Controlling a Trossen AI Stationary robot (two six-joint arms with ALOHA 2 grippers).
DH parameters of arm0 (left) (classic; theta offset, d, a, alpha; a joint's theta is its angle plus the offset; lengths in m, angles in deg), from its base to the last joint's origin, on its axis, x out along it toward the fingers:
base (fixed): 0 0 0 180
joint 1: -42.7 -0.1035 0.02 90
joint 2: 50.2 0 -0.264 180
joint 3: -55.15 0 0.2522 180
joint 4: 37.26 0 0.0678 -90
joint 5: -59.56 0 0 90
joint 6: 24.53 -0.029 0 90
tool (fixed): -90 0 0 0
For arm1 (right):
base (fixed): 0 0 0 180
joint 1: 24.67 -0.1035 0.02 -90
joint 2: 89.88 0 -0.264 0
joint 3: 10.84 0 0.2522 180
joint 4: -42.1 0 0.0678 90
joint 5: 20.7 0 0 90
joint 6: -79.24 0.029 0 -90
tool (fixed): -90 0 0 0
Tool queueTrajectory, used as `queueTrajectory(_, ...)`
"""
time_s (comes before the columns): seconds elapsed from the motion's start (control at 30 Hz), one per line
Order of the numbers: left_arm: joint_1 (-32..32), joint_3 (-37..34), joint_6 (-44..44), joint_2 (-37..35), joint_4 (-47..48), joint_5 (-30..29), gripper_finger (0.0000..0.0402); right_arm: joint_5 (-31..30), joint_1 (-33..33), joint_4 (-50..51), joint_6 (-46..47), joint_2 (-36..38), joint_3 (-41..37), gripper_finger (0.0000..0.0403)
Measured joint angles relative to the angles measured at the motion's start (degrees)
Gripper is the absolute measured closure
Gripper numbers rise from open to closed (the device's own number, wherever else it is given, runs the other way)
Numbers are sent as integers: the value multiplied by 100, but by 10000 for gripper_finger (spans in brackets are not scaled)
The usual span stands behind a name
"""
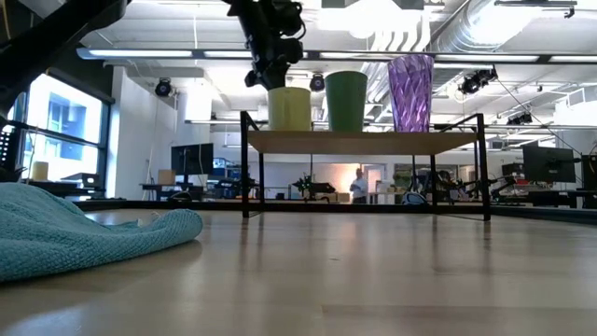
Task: Stack small to large cups/mugs on shelf
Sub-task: Put the yellow mug on the shelf
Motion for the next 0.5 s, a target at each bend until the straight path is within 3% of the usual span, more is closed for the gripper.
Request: queueTrajectory(0.5, 0, 0, -24, 0, -108, -24, 386, 0, 4, 4, -109, -1, 0, 247)
